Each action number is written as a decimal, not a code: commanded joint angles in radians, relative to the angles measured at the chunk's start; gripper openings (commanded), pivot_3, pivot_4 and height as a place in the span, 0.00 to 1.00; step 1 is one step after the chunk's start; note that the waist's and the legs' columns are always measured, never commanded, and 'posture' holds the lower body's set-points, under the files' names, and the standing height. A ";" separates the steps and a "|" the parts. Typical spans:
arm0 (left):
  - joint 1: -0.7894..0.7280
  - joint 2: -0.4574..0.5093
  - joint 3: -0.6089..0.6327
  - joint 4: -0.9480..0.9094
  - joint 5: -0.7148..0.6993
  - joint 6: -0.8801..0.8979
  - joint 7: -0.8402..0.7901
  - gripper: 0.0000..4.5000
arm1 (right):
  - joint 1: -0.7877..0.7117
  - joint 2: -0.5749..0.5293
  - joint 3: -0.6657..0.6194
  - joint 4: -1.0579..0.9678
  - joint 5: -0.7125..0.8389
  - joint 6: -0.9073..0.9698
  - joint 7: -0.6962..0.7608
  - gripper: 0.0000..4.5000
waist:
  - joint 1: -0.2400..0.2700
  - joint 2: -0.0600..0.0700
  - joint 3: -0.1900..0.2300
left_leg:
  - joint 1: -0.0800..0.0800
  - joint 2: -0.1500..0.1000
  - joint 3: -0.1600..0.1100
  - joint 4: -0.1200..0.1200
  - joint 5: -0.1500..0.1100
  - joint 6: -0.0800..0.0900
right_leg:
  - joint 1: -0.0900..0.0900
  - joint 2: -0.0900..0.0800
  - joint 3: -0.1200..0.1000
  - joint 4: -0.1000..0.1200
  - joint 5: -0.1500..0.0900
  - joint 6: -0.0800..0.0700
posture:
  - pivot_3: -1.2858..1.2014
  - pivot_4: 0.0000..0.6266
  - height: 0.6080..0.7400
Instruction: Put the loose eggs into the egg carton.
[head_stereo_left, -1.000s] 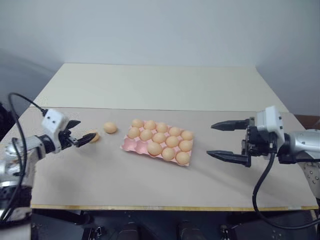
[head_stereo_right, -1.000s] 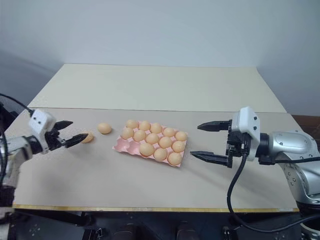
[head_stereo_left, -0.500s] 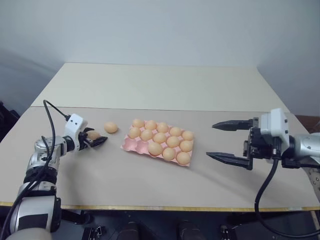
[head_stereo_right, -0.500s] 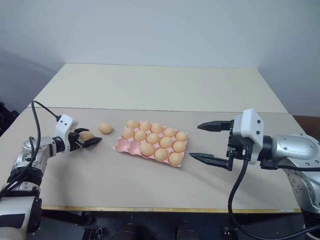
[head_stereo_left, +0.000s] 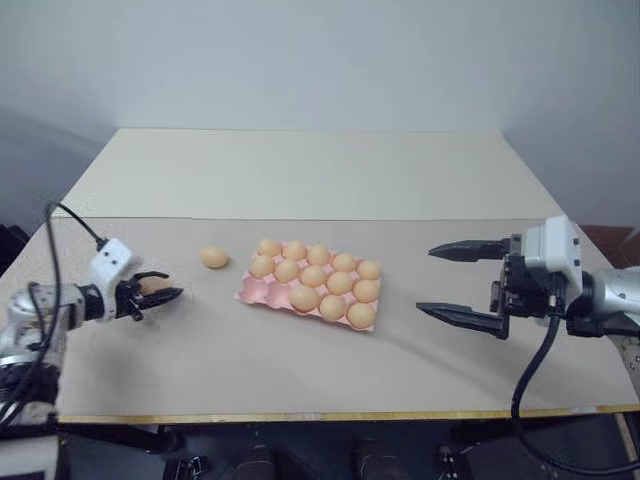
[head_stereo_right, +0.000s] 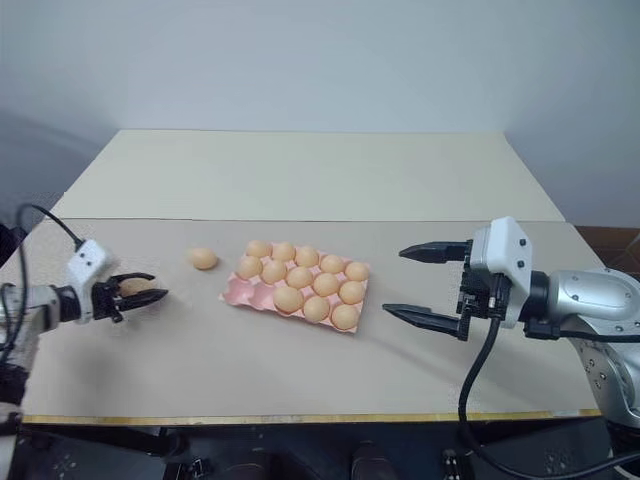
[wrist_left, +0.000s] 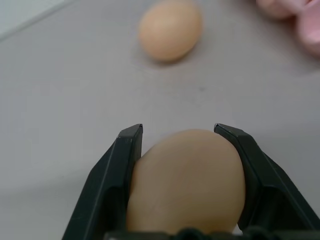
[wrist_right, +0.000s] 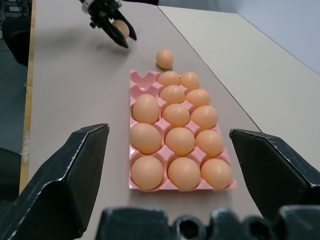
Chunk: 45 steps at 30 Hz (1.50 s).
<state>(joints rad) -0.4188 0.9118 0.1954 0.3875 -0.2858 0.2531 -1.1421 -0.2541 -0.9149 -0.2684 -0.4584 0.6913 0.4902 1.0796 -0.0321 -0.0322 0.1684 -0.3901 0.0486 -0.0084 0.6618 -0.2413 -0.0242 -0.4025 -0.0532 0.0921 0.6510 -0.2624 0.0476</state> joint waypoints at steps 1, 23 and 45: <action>-0.009 -0.023 0.020 -0.205 -0.108 0.080 -0.017 0.48 | -0.047 0.007 0.018 0.010 0.009 -0.024 0.014 1.00 | 0.012 0.000 0.000 | 0.001 0.000 0.000 0.000 0.000 0.000 | 0.001 0.000 0.000 0.000 0.000 0.000 | 0.52 0.24 1.00; -0.249 -0.346 -0.325 -0.109 -0.008 0.005 -0.088 0.72 | 0.004 -0.008 -0.043 -0.057 0.028 -0.001 -0.026 1.00 | 0.012 0.000 0.000 | -0.002 -0.001 0.000 0.000 0.000 0.000 | -0.001 0.001 0.001 -0.002 0.000 0.000 | 0.52 0.24 1.00; 0.141 0.084 0.186 -0.322 -0.187 -0.021 -0.241 0.99 | -0.057 0.013 0.041 0.082 -0.016 -0.044 0.042 1.00 | -0.011 0.001 0.000 | -0.001 0.000 0.000 0.000 0.000 0.000 | -0.001 0.000 0.001 -0.002 0.000 0.000 | 0.52 0.24 1.00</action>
<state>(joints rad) -0.3168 0.9662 0.2958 0.1226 -0.4318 0.2276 -1.3599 -0.3095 -0.8952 -0.2055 -0.3753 0.6834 0.4783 1.1108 -0.0429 -0.0316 0.1683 -0.3918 0.0490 -0.0084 0.6619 -0.2413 -0.0238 -0.4040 -0.0530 0.0930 0.6490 -0.2624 0.0480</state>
